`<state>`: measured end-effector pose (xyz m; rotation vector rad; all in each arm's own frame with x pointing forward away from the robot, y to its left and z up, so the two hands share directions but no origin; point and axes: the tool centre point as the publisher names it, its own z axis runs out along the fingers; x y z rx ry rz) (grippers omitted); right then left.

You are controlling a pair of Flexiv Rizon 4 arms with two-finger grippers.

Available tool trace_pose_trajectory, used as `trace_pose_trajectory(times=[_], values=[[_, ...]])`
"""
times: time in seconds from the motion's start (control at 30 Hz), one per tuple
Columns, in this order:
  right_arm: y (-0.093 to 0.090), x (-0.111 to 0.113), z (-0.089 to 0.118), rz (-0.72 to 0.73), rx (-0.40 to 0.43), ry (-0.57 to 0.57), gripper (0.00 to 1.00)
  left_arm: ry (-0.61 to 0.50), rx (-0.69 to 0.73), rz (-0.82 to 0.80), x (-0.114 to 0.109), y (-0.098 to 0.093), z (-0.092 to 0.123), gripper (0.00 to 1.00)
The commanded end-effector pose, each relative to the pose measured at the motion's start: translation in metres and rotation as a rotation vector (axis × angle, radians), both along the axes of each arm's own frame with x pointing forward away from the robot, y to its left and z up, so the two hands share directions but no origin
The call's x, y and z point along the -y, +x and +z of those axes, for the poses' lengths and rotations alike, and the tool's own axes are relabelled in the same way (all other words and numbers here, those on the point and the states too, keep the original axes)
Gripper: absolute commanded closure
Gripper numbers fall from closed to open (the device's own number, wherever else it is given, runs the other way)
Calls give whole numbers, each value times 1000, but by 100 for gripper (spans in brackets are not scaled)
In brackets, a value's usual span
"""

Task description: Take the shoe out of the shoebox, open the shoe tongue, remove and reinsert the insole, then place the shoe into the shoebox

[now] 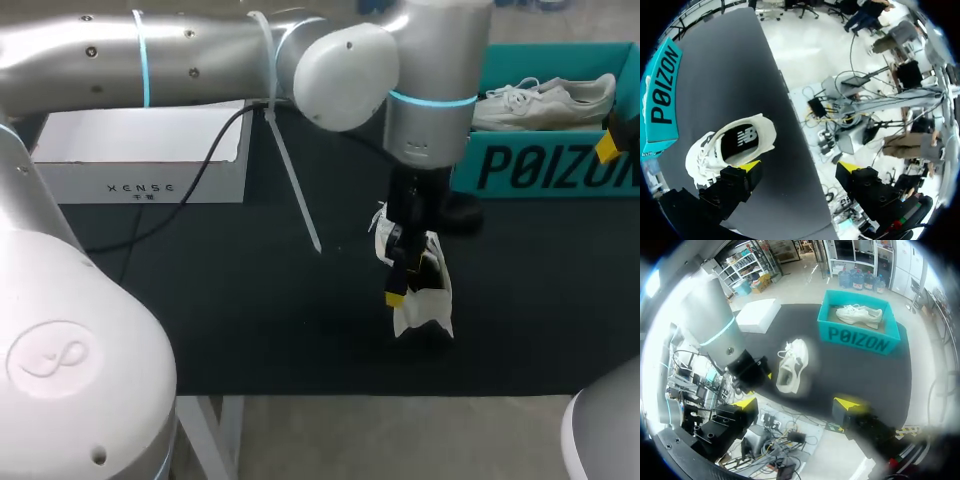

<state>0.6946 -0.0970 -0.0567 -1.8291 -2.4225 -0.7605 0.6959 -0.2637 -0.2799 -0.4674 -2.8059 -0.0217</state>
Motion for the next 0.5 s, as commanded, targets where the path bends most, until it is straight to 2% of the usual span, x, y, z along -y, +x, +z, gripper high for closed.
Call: trace_pose_trajectory(times=[0.03,0.23,0.5], values=[[3,-1,1,0,-6,-2,0,154,100,242,3,-7,-5,0],[3,-1,1,0,-6,-2,0,135,152,288,2,-9,-17,0],[3,-1,1,0,-6,-2,0,111,221,281,20,-4,-30,0]])
